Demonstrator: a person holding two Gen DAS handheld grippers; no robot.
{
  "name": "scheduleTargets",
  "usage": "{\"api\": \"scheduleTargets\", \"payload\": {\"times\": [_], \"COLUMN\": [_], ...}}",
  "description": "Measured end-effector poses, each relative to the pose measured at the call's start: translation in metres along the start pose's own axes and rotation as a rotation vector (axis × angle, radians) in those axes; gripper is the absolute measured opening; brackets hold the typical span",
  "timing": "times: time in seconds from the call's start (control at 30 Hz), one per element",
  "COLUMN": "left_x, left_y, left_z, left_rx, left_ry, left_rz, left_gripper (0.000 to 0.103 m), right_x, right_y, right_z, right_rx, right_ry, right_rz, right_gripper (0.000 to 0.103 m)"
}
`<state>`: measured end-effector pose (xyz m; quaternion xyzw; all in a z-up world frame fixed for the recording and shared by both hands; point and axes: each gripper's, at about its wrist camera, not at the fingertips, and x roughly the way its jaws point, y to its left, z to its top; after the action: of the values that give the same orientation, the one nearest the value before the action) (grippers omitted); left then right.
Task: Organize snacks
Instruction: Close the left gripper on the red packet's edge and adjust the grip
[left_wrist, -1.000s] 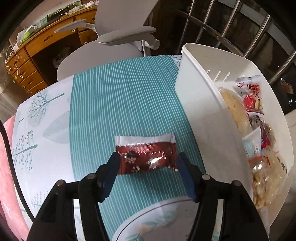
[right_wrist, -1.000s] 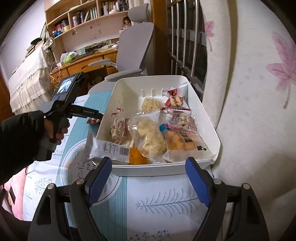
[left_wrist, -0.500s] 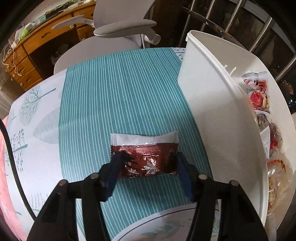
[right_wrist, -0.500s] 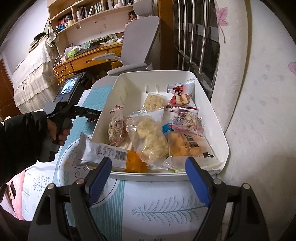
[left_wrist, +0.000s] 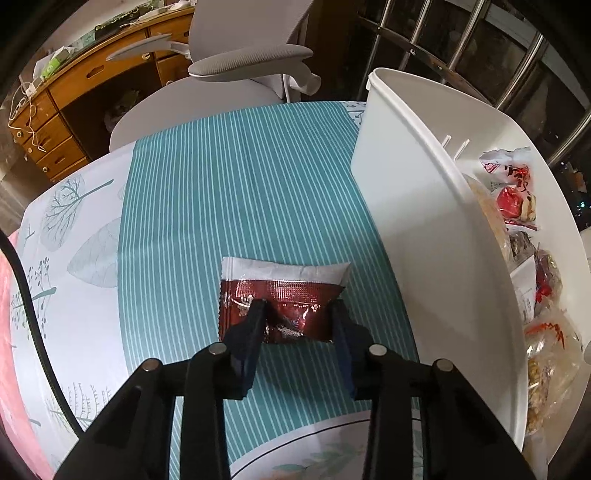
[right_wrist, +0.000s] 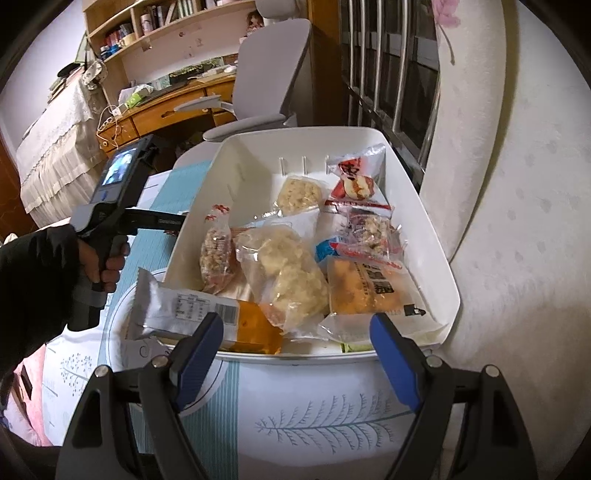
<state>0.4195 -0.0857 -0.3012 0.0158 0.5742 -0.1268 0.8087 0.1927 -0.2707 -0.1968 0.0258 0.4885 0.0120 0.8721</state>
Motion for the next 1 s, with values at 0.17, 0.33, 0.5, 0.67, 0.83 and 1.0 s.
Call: {"api": "scheduleTargets", "payload": {"times": [0.17, 0.33, 0.5, 0.67, 0.83, 1.0], "left_x": [-0.009, -0.014, -0.016, -0.019, -0.029, -0.035], "left_y": [0.004, 0.007, 0.009, 0.013, 0.015, 0.020], "left_z": [-0.007, -0.014, -0.016, -0.018, -0.017, -0.015], "left_rx": [-0.021, -0.017, -0.016, -0.020, -0.003, -0.002], "left_ry": [-0.003, 0.010, 0.006, -0.007, -0.023, -0.028], "left_rz": [-0.015, -0.021, -0.023, -0.008, -0.011, -0.017], "left_gripper": [0.021, 0.017, 0.017, 0.017, 0.017, 0.017], "right_x": [0.009, 0.015, 0.016, 0.022, 0.031, 0.042], "right_y": [-0.009, -0.016, -0.027, -0.037, -0.041, -0.041], "right_z": [0.001, 0.005, 0.013, 0.025, 0.031, 0.035], "right_rx": [0.040, 0.054, 0.055, 0.062, 0.057, 0.069], "right_ry": [0.036, 0.057, 0.049, 0.036, 0.041, 0.060], "right_rz": [-0.006, -0.040, -0.054, -0.077, -0.091, -0.107], "right_gripper": [0.082, 0.082, 0.082, 0.082, 0.082, 0.082]}}
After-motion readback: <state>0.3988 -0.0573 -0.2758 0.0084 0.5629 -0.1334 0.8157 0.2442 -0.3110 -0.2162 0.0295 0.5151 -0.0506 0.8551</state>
